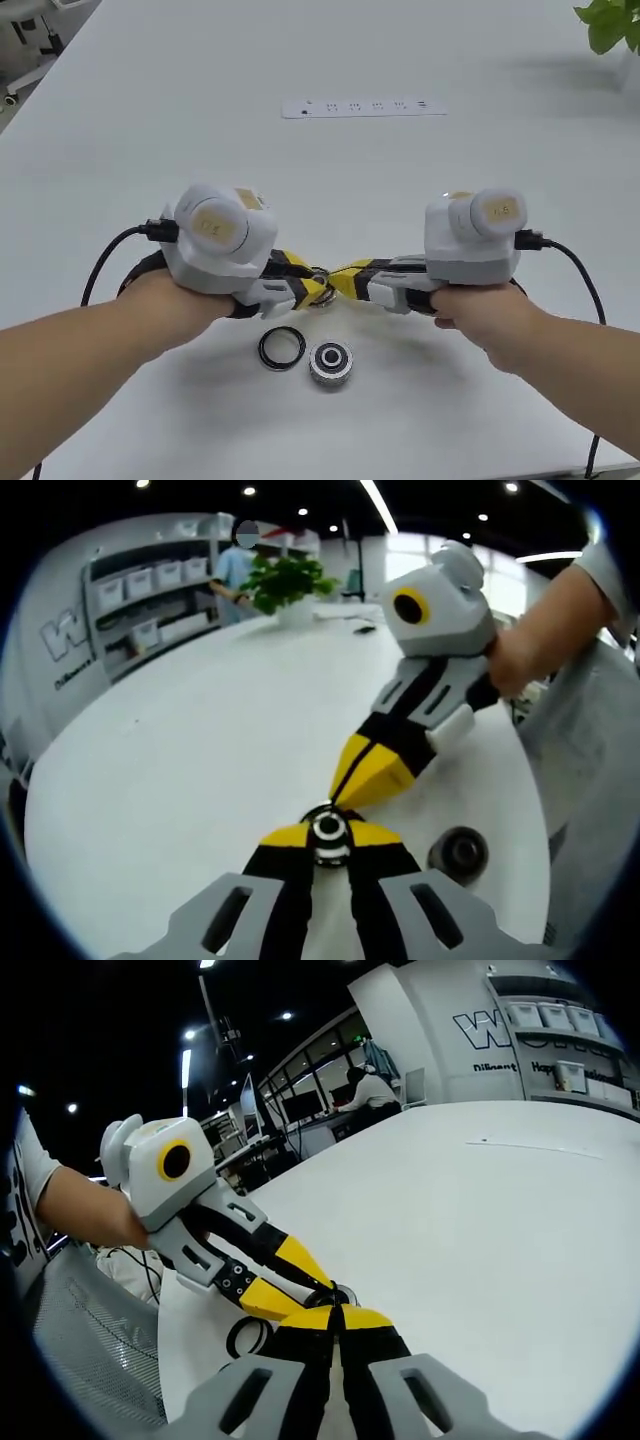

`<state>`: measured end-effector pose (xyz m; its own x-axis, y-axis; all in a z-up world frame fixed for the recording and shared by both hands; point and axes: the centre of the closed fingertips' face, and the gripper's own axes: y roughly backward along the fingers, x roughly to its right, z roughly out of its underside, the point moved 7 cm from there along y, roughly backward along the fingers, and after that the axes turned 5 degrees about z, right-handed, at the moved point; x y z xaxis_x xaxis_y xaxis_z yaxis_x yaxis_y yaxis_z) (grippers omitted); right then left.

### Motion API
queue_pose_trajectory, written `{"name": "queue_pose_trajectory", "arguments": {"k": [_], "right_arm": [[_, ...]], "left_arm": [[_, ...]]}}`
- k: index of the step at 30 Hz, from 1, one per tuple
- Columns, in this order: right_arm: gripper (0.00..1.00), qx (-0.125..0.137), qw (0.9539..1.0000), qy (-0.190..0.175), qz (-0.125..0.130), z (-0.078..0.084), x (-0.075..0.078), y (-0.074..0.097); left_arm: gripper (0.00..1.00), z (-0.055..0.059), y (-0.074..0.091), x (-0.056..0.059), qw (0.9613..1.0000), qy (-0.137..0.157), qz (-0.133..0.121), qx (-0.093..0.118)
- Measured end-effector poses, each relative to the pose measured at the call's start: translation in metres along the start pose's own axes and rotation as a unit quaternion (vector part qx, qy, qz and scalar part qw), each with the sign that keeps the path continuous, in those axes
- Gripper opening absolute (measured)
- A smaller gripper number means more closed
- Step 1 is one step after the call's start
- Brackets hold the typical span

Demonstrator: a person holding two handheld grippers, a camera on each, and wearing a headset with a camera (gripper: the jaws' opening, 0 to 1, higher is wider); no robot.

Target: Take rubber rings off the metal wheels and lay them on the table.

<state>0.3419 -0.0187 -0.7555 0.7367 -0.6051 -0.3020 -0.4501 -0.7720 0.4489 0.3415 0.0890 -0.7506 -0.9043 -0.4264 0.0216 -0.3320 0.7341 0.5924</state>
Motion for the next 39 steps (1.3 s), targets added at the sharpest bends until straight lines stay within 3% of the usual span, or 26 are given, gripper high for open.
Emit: {"name": "queue_pose_trajectory", "arguments": {"k": [9, 16, 24, 39], "right_arm": [[0.0, 0.002, 1.0, -0.002, 0.0, 0.0, -0.001, 0.001], [0.0, 0.002, 1.0, -0.001, -0.001, -0.001, -0.001, 0.002], [0.0, 0.006, 1.0, -0.004, -0.001, -0.002, 0.0, 0.004], [0.0, 0.008, 0.9999, -0.004, -0.008, -0.005, -0.005, 0.007]], "left_arm": [[0.14, -0.001, 0.0, 0.0, 0.9998, -0.02, -0.001, -0.008], [0.19, -0.003, 0.003, 0.003, 0.9998, -0.017, 0.007, -0.005], [0.22, -0.007, 0.014, 0.002, 0.9998, -0.017, 0.007, 0.008], [0.29, -0.011, 0.035, 0.013, 0.9992, -0.024, 0.015, 0.027]]}}
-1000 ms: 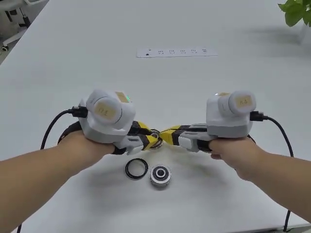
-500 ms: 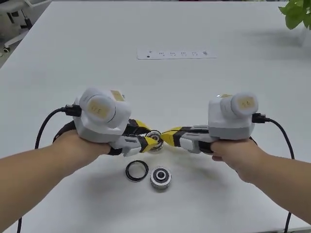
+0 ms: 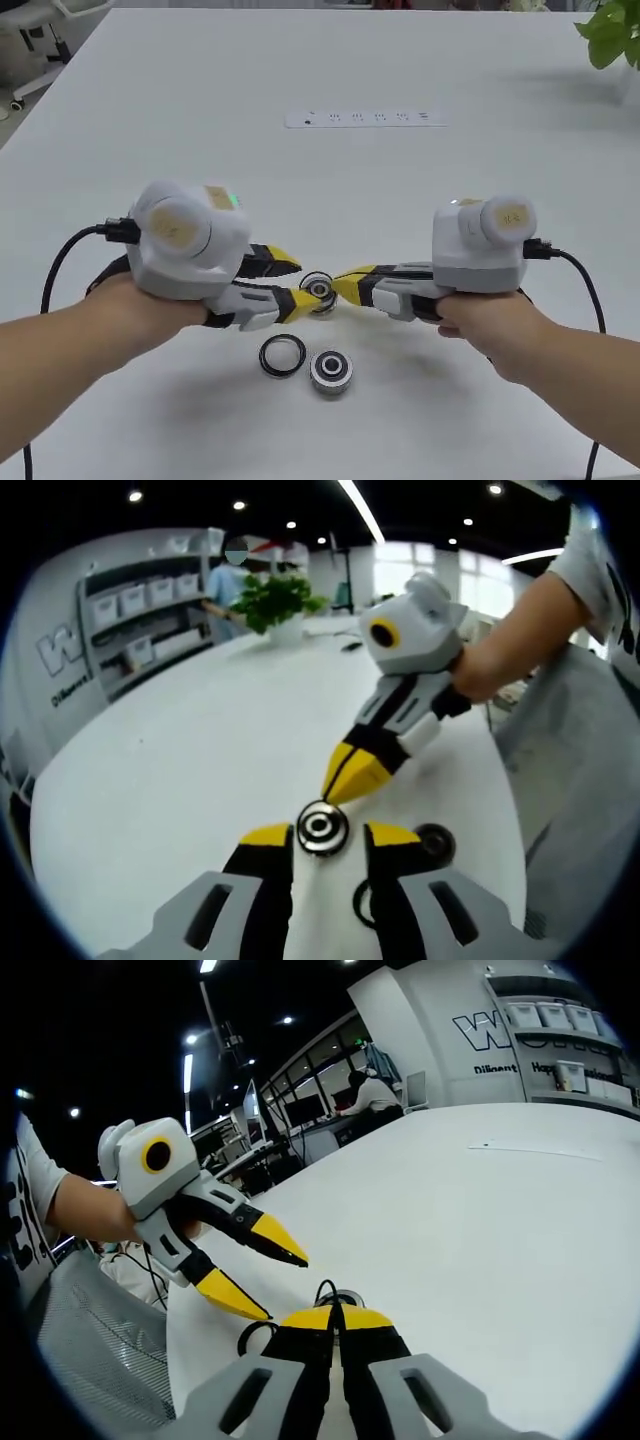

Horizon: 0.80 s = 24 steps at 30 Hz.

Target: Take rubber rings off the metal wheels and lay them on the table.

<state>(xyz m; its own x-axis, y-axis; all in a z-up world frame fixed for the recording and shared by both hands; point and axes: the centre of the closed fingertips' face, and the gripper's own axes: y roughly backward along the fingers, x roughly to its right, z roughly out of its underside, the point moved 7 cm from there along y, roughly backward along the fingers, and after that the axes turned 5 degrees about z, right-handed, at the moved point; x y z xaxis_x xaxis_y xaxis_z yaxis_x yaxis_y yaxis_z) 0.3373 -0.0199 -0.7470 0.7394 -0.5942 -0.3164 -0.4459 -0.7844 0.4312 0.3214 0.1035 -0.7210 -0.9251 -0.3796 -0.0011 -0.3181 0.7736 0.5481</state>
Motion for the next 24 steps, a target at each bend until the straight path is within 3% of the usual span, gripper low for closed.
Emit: {"name": "queue_pose_trajectory", "arguments": {"k": [24], "right_arm": [[0.0, 0.007, 0.9998, -0.002, -0.017, -0.005, -0.008, 0.002]], "left_arm": [[0.44, 0.004, 0.026, 0.005, 0.9997, 0.008, -0.002, 0.024]]}}
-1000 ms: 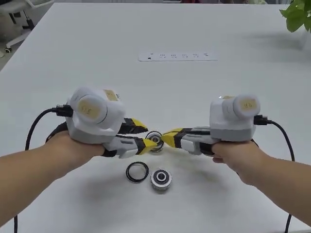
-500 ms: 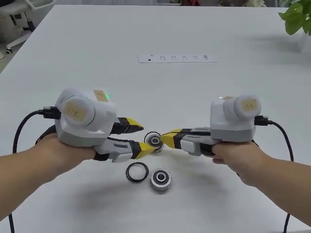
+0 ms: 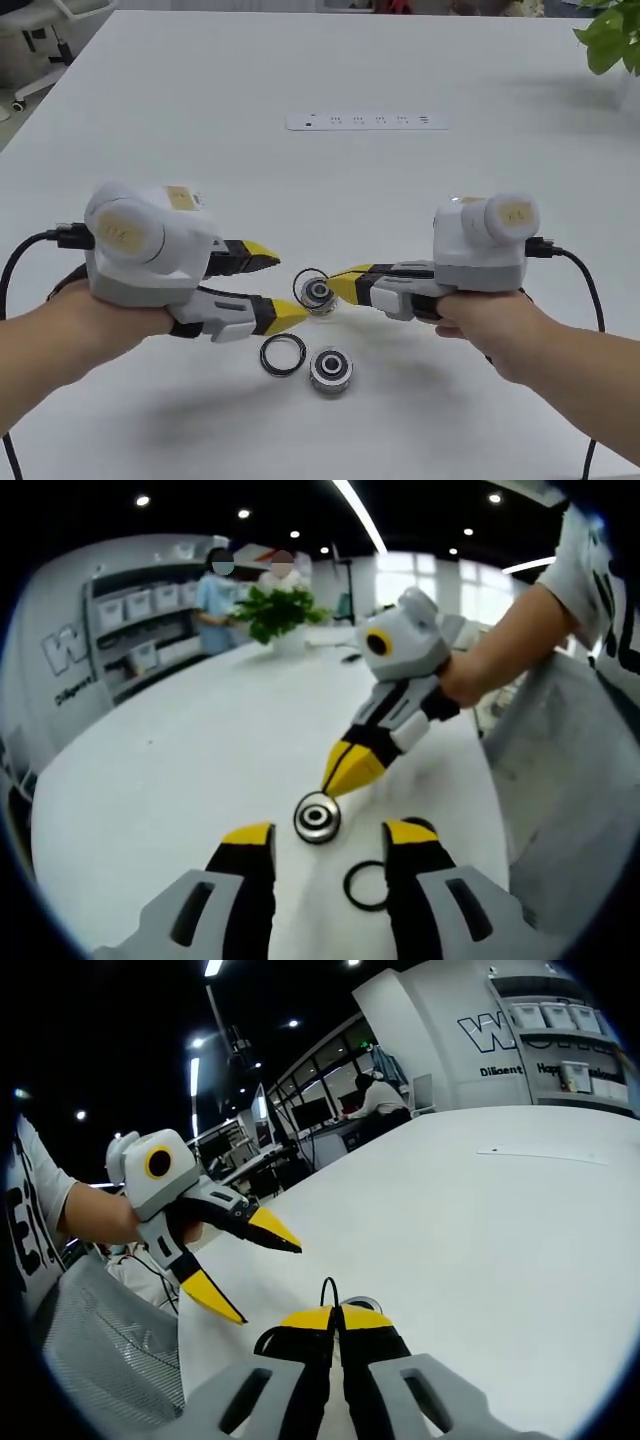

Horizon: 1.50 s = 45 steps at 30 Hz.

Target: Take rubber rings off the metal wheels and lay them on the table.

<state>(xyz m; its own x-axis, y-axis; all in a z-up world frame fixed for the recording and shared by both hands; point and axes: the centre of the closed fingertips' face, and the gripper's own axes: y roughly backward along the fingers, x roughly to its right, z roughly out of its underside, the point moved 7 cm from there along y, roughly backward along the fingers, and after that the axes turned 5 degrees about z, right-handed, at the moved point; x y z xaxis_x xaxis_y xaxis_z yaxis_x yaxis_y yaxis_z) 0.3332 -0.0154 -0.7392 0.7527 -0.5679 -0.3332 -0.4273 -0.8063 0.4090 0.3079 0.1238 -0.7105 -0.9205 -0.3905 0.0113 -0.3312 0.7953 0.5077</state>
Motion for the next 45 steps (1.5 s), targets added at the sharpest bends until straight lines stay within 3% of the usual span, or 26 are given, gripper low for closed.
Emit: {"name": "queue_pose_trajectory", "arguments": {"k": [20, 45], "right_arm": [[0.0, 0.001, 0.9997, -0.012, -0.023, -0.002, -0.01, -0.001], [0.0, -0.038, 0.9963, -0.016, -0.076, 0.014, -0.037, -0.006]], "left_arm": [[0.53, 0.013, 0.026, 0.008, 0.9999, 0.009, -0.008, 0.005], [0.59, 0.029, 0.048, 0.023, 0.9998, 0.017, -0.011, 0.004]]}}
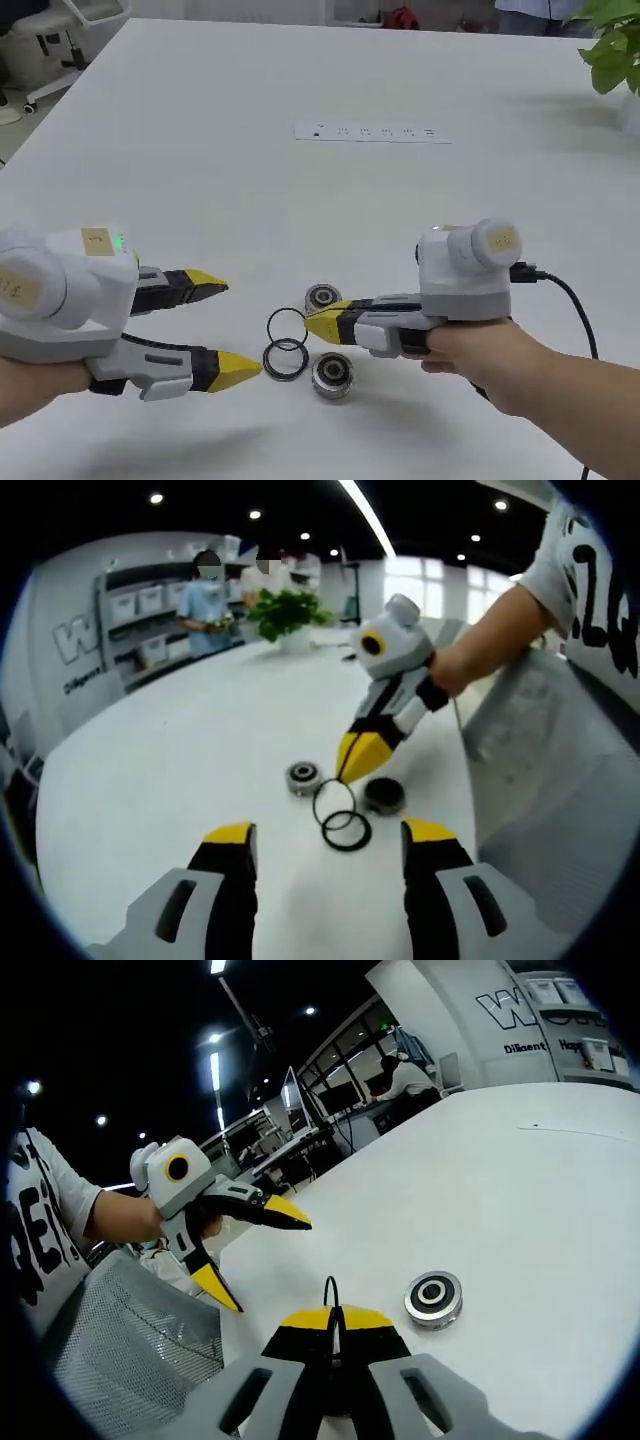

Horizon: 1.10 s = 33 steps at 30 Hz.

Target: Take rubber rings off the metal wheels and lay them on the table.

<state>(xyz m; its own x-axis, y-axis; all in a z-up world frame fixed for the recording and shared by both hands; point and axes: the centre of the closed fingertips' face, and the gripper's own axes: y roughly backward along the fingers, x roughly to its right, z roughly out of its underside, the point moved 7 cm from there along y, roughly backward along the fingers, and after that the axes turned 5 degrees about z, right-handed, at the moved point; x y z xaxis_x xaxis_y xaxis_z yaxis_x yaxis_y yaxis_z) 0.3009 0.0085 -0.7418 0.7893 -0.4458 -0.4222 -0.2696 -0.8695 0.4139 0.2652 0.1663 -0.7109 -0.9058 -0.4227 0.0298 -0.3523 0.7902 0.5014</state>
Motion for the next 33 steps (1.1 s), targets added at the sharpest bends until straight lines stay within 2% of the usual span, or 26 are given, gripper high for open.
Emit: {"name": "queue_pose_trajectory", "arguments": {"k": [15, 20, 33], "right_arm": [[0.0, -0.029, 0.9991, -0.019, -0.025, 0.013, -0.006, -0.006], [0.0, -0.039, 0.9988, -0.02, -0.023, 0.018, -0.005, -0.007], [0.0, -0.039, 0.9989, -0.026, -0.011, 0.02, 0.001, -0.008]], "left_arm": [[0.59, 0.002, 0.002, 0.0, 1.0, 0.003, -0.002, -0.001], [0.59, 0.003, 0.0, 0.0, 1.0, 0.005, 0.0, -0.003], [0.58, 0.007, -0.001, 0.001, 0.9999, 0.011, 0.002, -0.007]]}}
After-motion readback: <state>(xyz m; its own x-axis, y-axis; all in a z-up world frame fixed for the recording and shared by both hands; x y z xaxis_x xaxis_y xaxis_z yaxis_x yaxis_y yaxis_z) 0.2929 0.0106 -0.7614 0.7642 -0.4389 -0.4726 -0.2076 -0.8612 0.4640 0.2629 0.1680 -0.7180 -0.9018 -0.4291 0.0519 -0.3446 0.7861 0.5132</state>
